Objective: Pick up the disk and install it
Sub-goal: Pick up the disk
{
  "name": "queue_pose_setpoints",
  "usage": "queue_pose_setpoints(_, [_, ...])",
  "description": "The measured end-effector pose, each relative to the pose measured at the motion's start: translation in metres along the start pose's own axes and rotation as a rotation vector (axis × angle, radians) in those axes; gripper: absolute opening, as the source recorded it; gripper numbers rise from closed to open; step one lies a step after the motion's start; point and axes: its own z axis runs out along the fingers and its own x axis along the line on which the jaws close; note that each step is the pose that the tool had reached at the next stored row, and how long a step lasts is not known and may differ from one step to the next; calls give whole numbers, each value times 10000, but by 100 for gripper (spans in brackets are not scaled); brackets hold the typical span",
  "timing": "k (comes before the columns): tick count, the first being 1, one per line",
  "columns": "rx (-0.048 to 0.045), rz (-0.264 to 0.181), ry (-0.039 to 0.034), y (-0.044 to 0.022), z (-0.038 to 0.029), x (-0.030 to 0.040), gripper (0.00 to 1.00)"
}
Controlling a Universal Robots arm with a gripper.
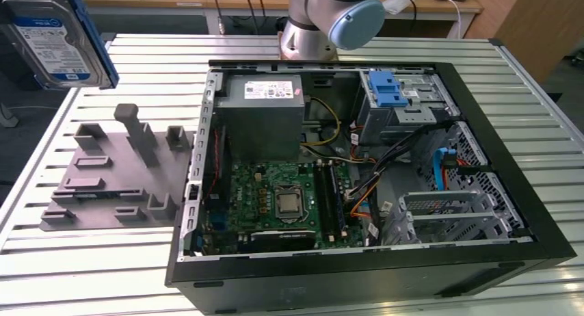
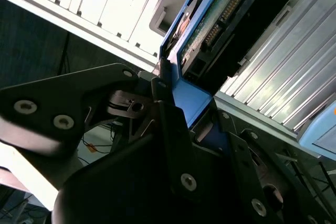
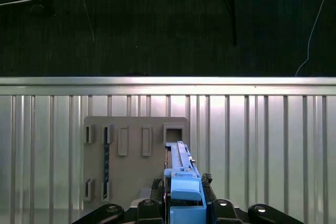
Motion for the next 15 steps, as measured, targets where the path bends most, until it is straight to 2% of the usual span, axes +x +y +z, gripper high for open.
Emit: queue_pose_setpoints(15, [0, 0, 0, 1, -165, 0, 36])
